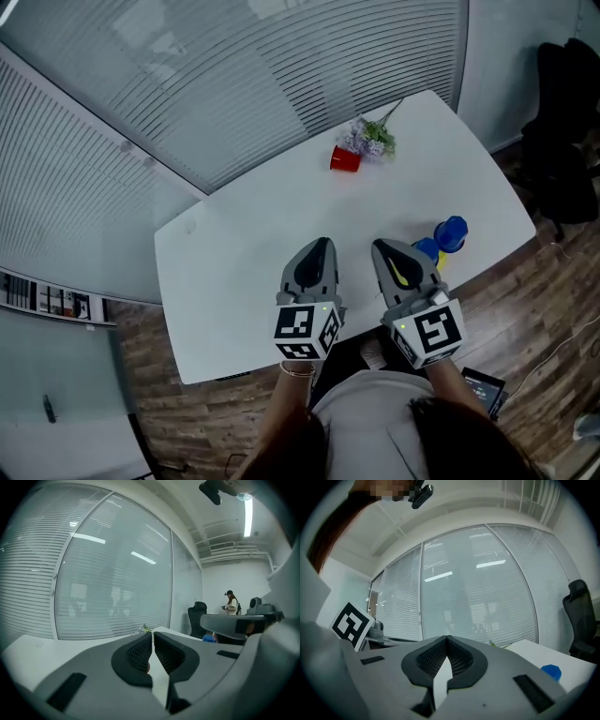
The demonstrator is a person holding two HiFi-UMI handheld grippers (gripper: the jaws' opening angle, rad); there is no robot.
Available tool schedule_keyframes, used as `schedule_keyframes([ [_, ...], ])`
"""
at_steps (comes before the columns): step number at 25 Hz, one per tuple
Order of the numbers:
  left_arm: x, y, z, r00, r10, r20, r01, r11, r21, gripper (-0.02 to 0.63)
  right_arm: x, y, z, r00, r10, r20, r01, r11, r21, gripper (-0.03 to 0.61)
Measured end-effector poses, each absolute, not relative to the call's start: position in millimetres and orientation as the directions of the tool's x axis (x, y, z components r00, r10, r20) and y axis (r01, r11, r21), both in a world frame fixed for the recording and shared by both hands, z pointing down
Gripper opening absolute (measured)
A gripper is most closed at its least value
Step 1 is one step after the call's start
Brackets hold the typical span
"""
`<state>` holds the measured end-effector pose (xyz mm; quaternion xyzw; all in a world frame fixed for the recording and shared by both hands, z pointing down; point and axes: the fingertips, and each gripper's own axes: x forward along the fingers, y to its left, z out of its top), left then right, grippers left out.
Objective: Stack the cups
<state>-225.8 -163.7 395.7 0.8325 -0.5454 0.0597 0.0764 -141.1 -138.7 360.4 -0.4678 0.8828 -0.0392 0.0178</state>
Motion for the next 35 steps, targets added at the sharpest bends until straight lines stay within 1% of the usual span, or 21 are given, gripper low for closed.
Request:
schedule_keyframes([
  [5,-246,-173,399,0.462,-0.866,0.189,-0.886,-0.458,0.071,0.032,-167,-146,364,-0.495,-0.869,0.022,-0.867,0.492,-0.078,0.029],
  [9,-269,-179,405,0.484,-0.853,0.194,-0.875,-0.478,0.082,0.032,-189,-152,372,-0.457,-0.889,0.040,-0.889,0.455,-0.052,0.029],
  [15,-289,-187,413,0.543,-0.817,0.193,-0.839,-0.534,0.100,0.032,-193,-174,387,-0.326,-0.942,0.076,-0.944,0.320,-0.075,0.028],
  [19,-296,-185,418,0.597,-0.779,0.190,-0.802,-0.587,0.114,0.032,-201,-186,393,-0.268,-0.959,0.097,-0.962,0.261,-0.073,0.029],
  [23,-301,-185,422,0.643,-0.744,0.184,-0.766,-0.628,0.139,0.032,-214,-200,399,-0.258,-0.959,0.115,-0.965,0.249,-0.083,0.029],
  [28,-301,-189,426,0.667,-0.724,0.176,-0.745,-0.646,0.166,0.032,-219,-219,416,-0.264,-0.949,0.174,-0.964,0.253,-0.085,0.031],
  [33,-308,-209,428,0.641,-0.750,0.167,-0.767,-0.615,0.182,0.032,-218,-253,419,-0.281,-0.938,0.203,-0.960,0.278,-0.045,0.034],
  [35,-314,-215,432,0.617,-0.767,0.178,-0.786,-0.591,0.182,0.032,-218,-268,422,-0.297,-0.929,0.220,-0.954,0.297,-0.033,0.053],
])
